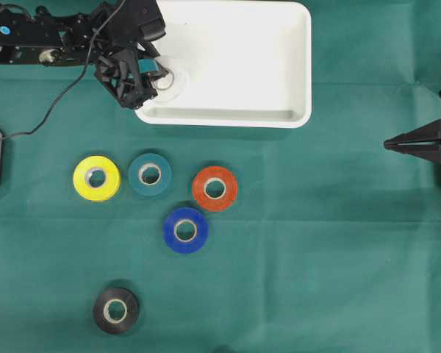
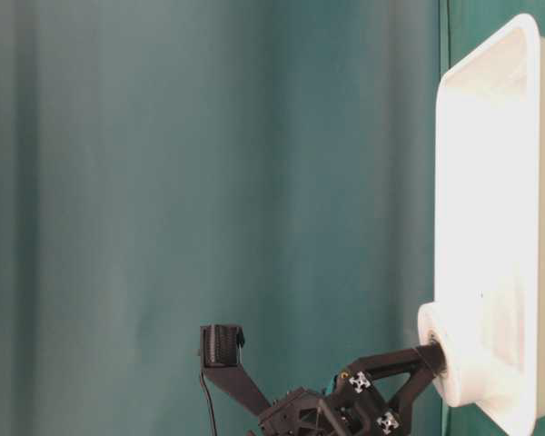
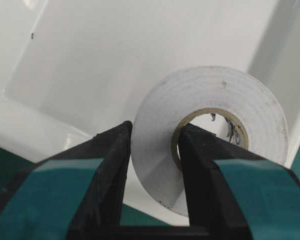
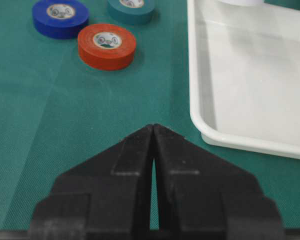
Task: Put the tape into the white case with the left arm.
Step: 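Carry the white tape roll to the tray and lower it inside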
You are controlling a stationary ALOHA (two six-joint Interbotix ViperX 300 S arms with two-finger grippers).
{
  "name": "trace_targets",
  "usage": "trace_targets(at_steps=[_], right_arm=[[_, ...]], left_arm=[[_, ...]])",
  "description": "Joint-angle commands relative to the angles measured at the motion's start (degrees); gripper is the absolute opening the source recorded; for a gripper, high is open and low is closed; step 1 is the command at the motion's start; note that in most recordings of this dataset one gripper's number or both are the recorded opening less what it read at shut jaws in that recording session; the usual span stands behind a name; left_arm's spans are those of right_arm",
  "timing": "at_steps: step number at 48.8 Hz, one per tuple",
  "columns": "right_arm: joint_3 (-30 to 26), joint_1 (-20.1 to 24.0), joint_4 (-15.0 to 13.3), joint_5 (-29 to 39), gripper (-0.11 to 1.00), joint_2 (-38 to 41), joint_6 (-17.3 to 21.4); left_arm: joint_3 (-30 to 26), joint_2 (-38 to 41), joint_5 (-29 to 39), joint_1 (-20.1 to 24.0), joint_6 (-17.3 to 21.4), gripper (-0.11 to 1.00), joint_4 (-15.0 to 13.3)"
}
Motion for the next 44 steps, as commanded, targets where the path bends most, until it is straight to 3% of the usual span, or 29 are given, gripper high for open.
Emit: trace_targets(at_steps=[1,23,34,44], right_arm=[[-0.62,0.0,-0.09,-0.26,-0.1,0.53,0.09],[-0.62,-0.09,-0.09,-0.35,-0.1,0.53,0.09],[-0.62,-0.09,-0.09,-0.44,-0.1,0.53,0.09],[-0.62,-0.09,-0.09,-0.44,-0.1,0.53,0.09]], left_arm=[[-0.7,-0.62,-0.53,0.0,-0.09,0.27,0.0],[-0.44,-0.53,-0.97,0.0,-0.09,0.29,0.0],[0.18,-0.53,-1.41,0.0,-0.09,0.9,0.0],[0.35,-0.53,-1.58,0.0,0.0,0.91,0.0]])
